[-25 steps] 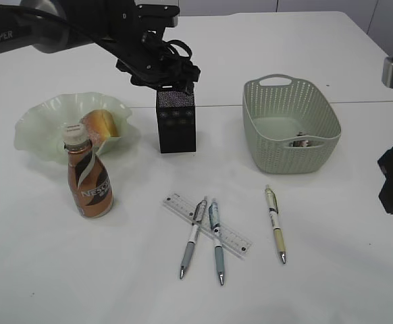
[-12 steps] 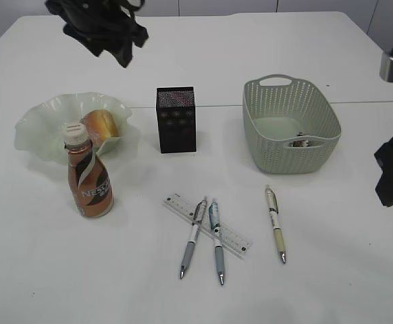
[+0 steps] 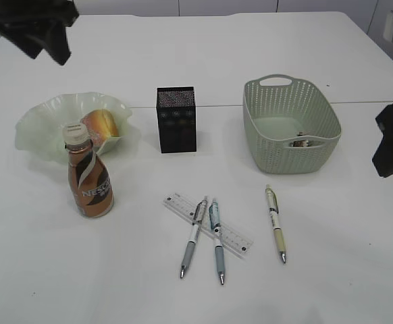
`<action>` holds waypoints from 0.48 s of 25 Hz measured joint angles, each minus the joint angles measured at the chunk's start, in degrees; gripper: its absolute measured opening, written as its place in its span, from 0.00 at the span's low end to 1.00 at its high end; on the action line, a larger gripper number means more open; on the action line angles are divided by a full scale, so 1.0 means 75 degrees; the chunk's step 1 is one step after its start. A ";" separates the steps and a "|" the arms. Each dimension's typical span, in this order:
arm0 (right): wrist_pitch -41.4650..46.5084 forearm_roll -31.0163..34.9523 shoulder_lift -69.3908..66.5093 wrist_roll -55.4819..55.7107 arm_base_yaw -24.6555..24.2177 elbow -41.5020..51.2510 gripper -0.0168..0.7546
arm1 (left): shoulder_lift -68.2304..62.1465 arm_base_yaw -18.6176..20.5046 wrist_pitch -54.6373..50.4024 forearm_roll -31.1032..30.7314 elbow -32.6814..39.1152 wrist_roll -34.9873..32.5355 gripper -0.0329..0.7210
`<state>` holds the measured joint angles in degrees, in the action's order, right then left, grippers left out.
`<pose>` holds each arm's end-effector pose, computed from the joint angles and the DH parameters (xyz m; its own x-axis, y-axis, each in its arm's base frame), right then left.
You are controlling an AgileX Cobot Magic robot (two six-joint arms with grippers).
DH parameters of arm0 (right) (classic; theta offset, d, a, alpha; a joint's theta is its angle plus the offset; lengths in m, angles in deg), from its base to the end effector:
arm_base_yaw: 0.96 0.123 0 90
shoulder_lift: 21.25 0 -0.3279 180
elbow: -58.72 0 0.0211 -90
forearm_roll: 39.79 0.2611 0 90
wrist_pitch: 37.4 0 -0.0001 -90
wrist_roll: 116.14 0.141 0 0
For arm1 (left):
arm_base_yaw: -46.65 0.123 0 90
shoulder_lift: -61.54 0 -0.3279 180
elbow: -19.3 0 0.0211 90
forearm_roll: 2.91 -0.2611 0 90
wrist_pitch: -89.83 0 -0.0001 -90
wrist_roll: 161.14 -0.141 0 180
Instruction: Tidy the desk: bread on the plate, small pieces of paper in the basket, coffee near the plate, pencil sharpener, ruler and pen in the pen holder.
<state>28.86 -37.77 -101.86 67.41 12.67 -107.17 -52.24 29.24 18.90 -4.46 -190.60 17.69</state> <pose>0.2461 0.0644 0.3128 -0.9347 -0.1484 -0.3228 -0.1751 0.9830 0.0552 0.4300 -0.1311 0.3443 -0.8546 0.2986 -0.4249 0.3139 0.9488 0.0356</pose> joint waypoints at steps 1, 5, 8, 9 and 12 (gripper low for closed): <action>0.0011 0.0040 0.0000 0.0000 0.0000 -0.0021 0.60 | 0.0187 0.0108 0.0000 0.0019 0.0369 -0.0052 0.53; 0.0127 0.0094 -0.0078 -0.0017 0.0000 -0.0047 0.60 | 0.1159 0.0643 0.0000 0.0032 0.1932 -0.0213 0.53; 0.0222 0.0236 -0.0393 -0.0113 0.0000 -0.0051 0.60 | 0.1990 0.0994 0.0160 0.0097 0.3191 -0.0271 0.53; 0.0237 0.0316 -0.0531 -0.0180 0.0000 -0.0064 0.60 | 0.2288 0.1086 0.0293 0.0159 0.3624 -0.0275 0.53; 0.0248 0.0404 -0.0934 -0.0311 0.0086 -0.0201 0.60 | 0.3102 0.1205 0.0577 0.0206 0.4711 -0.0288 0.52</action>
<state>30.73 -34.74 -108.86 65.08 13.31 -108.68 -28.98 38.28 23.23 -2.91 -155.26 15.53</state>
